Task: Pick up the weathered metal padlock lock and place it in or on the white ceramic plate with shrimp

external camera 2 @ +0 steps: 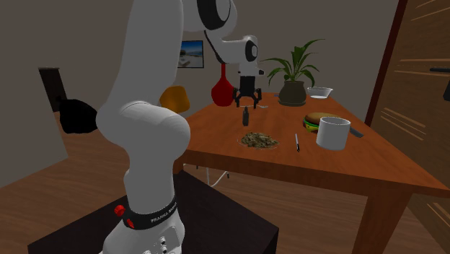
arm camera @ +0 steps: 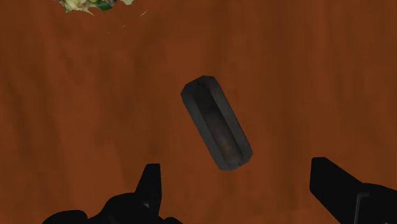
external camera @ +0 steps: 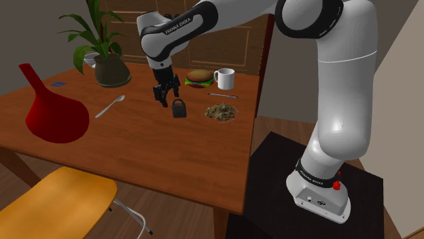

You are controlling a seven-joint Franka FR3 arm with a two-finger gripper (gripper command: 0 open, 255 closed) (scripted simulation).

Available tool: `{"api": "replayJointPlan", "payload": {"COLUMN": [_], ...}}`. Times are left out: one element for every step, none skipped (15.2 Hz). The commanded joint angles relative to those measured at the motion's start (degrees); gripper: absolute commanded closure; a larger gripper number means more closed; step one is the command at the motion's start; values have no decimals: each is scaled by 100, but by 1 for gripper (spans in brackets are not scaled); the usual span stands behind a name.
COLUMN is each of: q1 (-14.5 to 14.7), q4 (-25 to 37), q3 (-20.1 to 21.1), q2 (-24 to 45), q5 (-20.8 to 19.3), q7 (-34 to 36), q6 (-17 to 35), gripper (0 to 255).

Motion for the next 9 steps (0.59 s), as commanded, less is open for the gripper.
{"api": "replayJointPlan", "payload": {"q1": [2,2,2,2,2,2,2,2,2], "q4": [-81,-80,-80,-80,-80,-80,-80,-79,-79], "q3": [-1,-1,-1,-1,-1,-1,-1,-1,-1], "q2": [24,24,25,25,25,25,25,25,25], "q5": [-6,-6,-6,-6,-6,-6,-6,-6,-6], "q7": [10,10,10,10,10,10,10,10,10], "q6": [108,108,108,108,107,107,107,106,106], "gripper": [0,0,0,0,0,0,0,0,255]}}
